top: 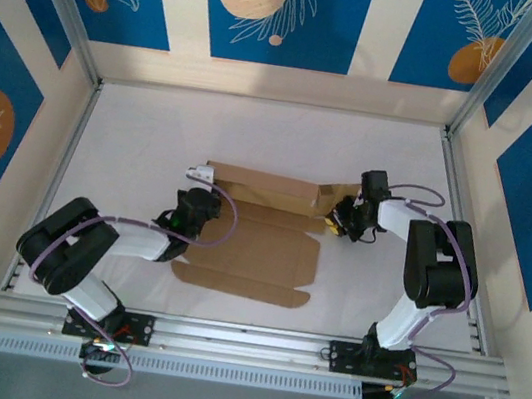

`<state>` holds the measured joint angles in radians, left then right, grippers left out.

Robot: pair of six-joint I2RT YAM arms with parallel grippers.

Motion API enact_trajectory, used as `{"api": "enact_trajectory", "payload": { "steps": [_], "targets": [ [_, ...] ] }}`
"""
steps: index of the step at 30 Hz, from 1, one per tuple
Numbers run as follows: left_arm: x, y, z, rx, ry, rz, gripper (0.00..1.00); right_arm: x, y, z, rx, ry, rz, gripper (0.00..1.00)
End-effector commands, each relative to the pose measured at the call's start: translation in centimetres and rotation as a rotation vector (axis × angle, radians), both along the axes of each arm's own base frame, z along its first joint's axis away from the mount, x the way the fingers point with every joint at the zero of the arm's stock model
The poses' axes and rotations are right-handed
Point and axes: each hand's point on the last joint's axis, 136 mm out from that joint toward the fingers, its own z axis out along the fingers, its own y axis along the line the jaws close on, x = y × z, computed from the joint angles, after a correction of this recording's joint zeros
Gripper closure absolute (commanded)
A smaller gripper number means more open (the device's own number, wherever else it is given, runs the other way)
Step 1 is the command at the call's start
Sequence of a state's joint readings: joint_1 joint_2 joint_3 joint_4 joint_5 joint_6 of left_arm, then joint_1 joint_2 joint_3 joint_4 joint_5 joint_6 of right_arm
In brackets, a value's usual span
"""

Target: Fold the paper box

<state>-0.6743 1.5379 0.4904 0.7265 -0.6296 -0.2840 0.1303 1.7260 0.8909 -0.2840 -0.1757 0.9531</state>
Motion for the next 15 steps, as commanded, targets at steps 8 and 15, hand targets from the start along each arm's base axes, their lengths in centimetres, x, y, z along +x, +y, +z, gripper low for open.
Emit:
{"api": "enact_trajectory", "payload": {
  "steps": [8,15],
  "targets": [
    [-0.8,0.2,-1.3,0.019,0.056,0.052,1.0,-1.3,5.0,3.4,0.38,-0.033,0.041,0.81],
    [-1.1,1.3,-0.8,-0.006,0.042,0.113,1.0,-1.0,5.7,3.9,0.498,-0.058,0.022,0.8]
  ]
}}
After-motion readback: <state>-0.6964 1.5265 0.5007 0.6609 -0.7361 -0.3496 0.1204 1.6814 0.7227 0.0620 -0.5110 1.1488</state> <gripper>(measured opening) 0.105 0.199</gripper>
